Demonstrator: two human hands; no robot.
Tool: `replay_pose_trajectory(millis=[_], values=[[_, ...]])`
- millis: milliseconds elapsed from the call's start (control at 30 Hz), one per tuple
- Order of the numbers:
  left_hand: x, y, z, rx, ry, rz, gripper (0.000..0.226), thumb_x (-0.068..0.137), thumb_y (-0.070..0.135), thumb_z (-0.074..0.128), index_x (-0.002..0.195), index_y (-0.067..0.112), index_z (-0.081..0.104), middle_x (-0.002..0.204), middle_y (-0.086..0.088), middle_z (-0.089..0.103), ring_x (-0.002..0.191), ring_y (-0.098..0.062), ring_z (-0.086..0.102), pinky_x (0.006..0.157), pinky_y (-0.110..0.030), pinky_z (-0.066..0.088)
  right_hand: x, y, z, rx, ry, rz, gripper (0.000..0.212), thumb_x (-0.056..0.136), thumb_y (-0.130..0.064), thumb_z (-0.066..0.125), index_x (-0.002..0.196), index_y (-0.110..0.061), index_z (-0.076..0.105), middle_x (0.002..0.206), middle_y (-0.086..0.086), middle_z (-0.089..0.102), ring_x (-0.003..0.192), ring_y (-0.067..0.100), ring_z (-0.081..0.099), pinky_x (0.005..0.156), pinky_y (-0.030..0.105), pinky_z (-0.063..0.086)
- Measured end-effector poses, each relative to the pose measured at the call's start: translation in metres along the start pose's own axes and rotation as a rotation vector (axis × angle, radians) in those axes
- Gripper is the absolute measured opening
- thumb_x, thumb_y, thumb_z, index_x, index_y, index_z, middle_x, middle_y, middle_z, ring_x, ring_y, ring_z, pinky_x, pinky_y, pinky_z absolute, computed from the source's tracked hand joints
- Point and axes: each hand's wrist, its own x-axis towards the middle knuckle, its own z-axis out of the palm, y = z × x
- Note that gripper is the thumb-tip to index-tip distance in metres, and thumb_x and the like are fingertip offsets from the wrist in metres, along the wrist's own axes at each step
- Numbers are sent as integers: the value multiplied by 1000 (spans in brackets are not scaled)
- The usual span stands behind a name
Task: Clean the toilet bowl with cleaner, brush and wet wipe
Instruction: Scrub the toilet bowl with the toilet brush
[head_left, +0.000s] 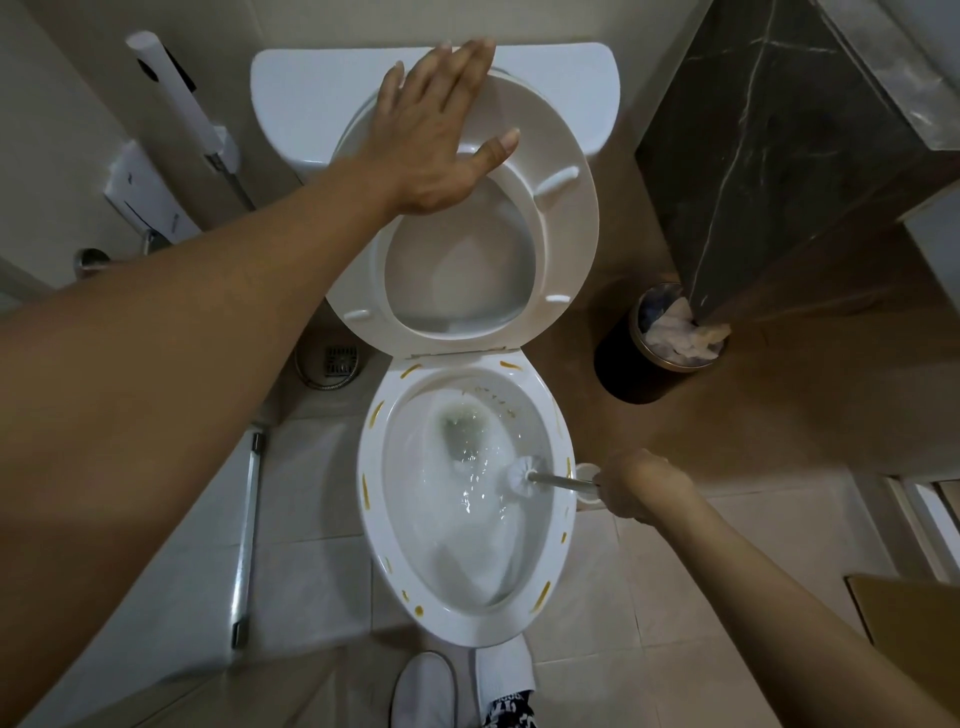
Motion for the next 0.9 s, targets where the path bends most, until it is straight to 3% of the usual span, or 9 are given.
replay_pose_trajectory(millis=[133,367,500,600,700,800,900], values=[[0,0,0,-3,-2,4,78,92,63,18,152,17,-3,160,-3,0,147,-23,-1,117,-48,-2,3,-12,9,108,168,23,31,96,-15,46,126,-13,55,112,6,59,102,25,61,72,30,46],[0,-1,1,8,3,3,78,92,63,19,152,17,-2,160,-4,1,147,-24,0,117,-48,-1,23,-19,15,258,230,-13,33,98,-22,42,127,-20,57,108,8,61,96,26,62,75,34,51],[1,-1,2,12,6,2,79,91,64,18,152,18,-1,160,-3,2,147,-24,1,117,-48,-1,27,-38,31,367,156,-205,35,101,-29,37,131,-28,56,116,9,62,99,27,61,84,39,53],[0,-2,1,1,3,1,78,91,64,18,152,18,-1,160,-2,2,147,-23,0,117,-48,-1,21,-23,55,503,160,-162,27,102,-30,37,119,-23,58,117,13,63,99,28,60,83,38,49],[-1,-1,0,4,1,1,78,91,63,17,152,18,-2,160,-3,1,147,-23,0,117,-48,-1,17,-2,74,484,181,-71,39,102,-34,36,137,-33,50,122,12,61,108,32,58,85,35,47],[0,0,-1,6,-5,-1,78,92,63,18,152,18,-2,160,-3,1,147,-23,-1,117,-48,-1,24,-15,73,526,204,-102,37,102,-31,37,135,-23,53,119,13,61,108,33,58,83,34,46],[0,0,-1,5,-7,2,78,91,63,17,152,18,-2,160,-3,1,147,-23,-1,117,-48,-1,30,-49,66,540,173,-176,36,102,-29,37,133,-21,54,122,14,61,111,34,58,93,37,48]])
